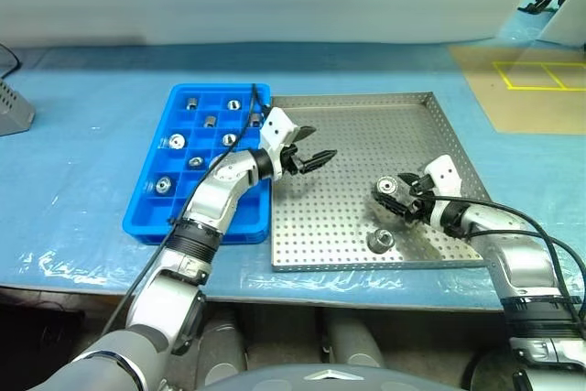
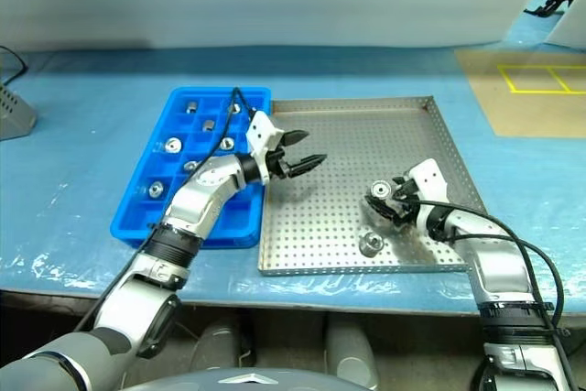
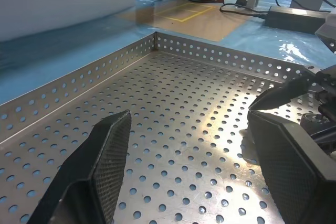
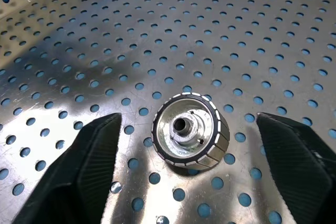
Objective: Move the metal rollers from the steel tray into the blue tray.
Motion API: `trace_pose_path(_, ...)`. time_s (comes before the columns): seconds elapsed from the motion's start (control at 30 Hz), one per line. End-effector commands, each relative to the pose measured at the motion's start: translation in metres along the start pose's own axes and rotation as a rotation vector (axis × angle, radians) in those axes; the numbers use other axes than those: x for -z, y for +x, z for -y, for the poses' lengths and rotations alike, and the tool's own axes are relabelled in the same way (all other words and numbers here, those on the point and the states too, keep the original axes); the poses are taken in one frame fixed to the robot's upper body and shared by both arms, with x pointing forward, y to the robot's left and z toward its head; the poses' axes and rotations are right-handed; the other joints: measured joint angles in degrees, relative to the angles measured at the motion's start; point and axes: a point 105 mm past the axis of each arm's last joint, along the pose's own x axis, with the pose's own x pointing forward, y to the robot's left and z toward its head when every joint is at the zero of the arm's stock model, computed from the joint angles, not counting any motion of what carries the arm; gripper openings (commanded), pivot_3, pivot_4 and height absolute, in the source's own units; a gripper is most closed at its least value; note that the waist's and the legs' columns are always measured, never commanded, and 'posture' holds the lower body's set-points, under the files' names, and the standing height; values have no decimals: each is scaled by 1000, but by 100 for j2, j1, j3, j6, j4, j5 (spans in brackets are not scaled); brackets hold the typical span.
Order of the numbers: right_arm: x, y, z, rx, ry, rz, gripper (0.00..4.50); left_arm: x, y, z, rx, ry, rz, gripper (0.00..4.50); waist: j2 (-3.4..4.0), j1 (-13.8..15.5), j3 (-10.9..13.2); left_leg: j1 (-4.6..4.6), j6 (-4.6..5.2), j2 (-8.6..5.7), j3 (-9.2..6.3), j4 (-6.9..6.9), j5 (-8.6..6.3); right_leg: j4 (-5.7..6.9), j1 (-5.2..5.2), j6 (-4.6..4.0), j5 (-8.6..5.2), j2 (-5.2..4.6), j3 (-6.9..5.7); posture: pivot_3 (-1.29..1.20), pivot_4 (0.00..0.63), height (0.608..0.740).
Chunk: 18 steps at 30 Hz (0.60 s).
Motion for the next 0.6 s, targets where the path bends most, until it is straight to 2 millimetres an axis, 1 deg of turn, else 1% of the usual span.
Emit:
trace_pose_path(0.03, 0, 6, -2, -15, -1, 18, 2911, -12, -4, -3, -27, 39, 35, 3741, -2, -5, -1, 3, 0, 0, 0, 2, 0, 0, 4, 0, 0, 0, 0, -358, 150, 740)
trace_pose_path(0.1, -9, 9, -2, -20, -7, 54, 2121, -12, -7, -5, -46, 42, 35, 3741, -2, -5, -1, 4, 0, 0, 0, 4, 0, 0, 4, -1, 0, 0, 0, -343, 150, 740)
trace_pose_path(0.13, -12, 9, -1, -17, -16, 59, 1873, -13, -9, -7, -56, 41, 37, 3741, -2, -7, -1, 4, -1, 1, -1, 5, 0, 1, 3, -1, 1, 0, -1, -343, 150, 740)
trace_pose_path(0.2, -16, 11, 1, -19, -28, 58, 1149, -12, -13, -9, -73, 40, 35, 3741, -2, 4, -1, 4, -1, 0, -1, 4, 0, 1, 2, -1, 1, 0, 0, -328, 150, 740)
trace_pose_path(0.23, -16, 12, 1, -23, -33, 54, 843, -11, -14, -10, -79, 40, 32, 3741, -2, 6, -1, 4, -1, 1, -1, 4, 0, 2, 2, -2, 1, 0, -1, -320, 150, 740)
trace_pose_path(0.27, -17, 13, 1, -29, -39, 51, 683, -11, -15, -10, -83, 41, 30, 3741, -2, 12, -1, 4, -1, 1, -2, 3, 0, 1, 1, -3, 2, 0, -1, -316, 150, 740)
trace_pose_path(0.6, -31, 24, -5, -65, -90, 103, 683, -10, -27, -16, -134, 49, 16, 3741, -1, 182, -1, -8, -1, 3, 2, -14, 1, -4, -16, -6, 2, 1, -3, -298, 150, 740)
